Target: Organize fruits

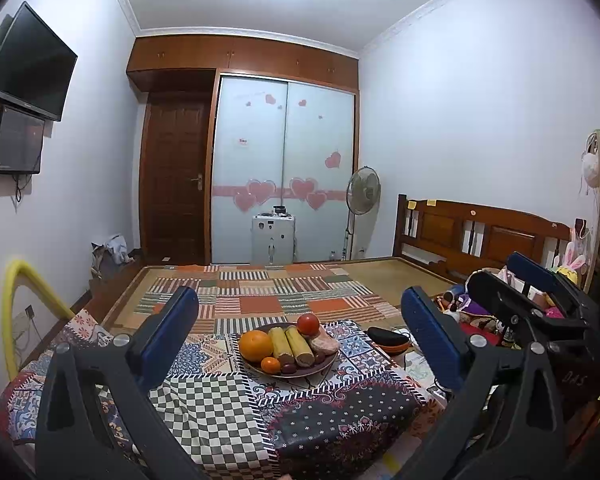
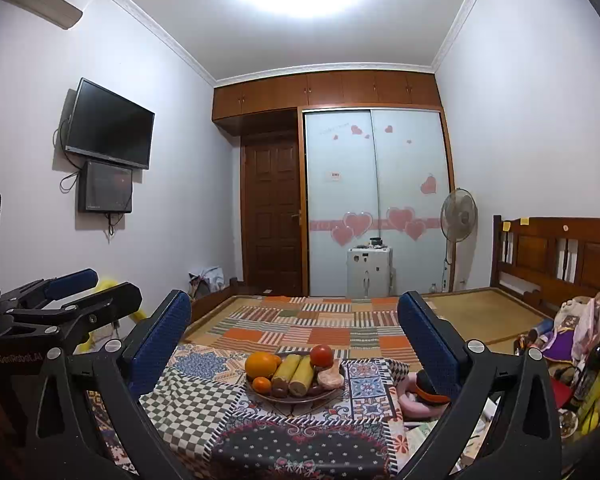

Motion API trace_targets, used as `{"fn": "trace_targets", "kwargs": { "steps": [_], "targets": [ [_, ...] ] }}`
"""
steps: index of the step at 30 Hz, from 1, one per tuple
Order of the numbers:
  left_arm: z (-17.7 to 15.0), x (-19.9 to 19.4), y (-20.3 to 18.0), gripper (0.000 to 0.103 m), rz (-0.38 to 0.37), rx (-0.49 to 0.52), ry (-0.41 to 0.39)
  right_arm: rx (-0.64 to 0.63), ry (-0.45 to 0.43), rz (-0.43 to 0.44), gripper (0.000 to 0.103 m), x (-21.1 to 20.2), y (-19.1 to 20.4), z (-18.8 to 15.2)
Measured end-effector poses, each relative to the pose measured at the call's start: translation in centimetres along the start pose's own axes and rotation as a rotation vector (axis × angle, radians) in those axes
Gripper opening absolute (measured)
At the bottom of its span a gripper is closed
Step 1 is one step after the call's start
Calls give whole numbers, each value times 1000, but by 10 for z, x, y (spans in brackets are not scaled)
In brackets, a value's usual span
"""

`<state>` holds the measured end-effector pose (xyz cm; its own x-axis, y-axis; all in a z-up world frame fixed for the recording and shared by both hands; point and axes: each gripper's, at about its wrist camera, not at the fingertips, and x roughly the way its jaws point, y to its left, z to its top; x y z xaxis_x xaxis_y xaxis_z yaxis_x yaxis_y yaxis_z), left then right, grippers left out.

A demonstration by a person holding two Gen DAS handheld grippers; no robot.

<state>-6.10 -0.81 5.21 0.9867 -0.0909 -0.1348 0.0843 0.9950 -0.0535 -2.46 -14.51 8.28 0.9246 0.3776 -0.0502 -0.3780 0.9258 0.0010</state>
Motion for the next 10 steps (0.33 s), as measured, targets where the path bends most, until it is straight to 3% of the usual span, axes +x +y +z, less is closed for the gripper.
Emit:
{"fn": "trace_targets", "kwargs": {
  "steps": [10],
  "targets": [
    [-1, 2, -2, 103, -13, -5, 13, 4, 4, 2, 103, 0, 0, 0]
  ]
}}
